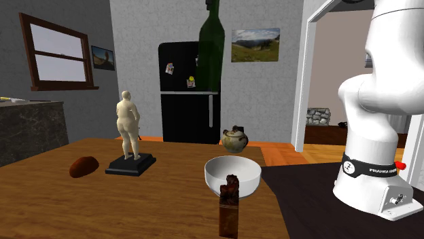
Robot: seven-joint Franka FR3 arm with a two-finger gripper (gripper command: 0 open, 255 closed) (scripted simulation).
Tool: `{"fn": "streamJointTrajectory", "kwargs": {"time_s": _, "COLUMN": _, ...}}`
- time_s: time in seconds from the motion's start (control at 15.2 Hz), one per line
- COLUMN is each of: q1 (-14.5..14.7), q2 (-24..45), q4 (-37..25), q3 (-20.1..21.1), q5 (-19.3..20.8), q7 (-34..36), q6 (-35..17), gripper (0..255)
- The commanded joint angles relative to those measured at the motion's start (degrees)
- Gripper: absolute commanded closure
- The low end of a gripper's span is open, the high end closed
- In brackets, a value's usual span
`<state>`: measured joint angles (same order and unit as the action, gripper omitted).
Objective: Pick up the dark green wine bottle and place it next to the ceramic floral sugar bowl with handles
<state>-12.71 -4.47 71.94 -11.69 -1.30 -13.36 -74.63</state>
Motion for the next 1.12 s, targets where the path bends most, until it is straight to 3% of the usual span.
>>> {"fn": "streamJointTrajectory", "kwargs": {"time_s": 0.0, "q1": -1.3, "q2": 0.8, "q4": -2.9, "q3": -1.7, "q5": -0.5, "q7": -2.9, "q6": 2.2, "gripper": 255}}
{"fn": "streamJointTrajectory", "kwargs": {"time_s": 0.26, "q1": -4.7, "q2": 5.2, "q4": -12.6, "q3": -5.6, "q5": -2.6, "q7": -9.0, "q6": 8.0, "gripper": 255}}
{"fn": "streamJointTrajectory", "kwargs": {"time_s": 0.53, "q1": -10.6, "q2": 13.4, "q4": -28.0, "q3": -10.0, "q5": -7.8, "q7": -15.5, "q6": 16.1, "gripper": 255}}
{"fn": "streamJointTrajectory", "kwargs": {"time_s": 0.73, "q1": -8.4, "q2": 7.9, "q4": -17.1, "q3": -8.8, "q5": -4.6, "q7": -14.8, "q6": 10.3, "gripper": 255}}
{"fn": "streamJointTrajectory", "kwargs": {"time_s": 1.06, "q1": -6.9, "q2": 2.1, "q4": -5.0, "q3": -7.5, "q5": -2.0, "q7": -13.8, "q6": 3.6, "gripper": 255}}
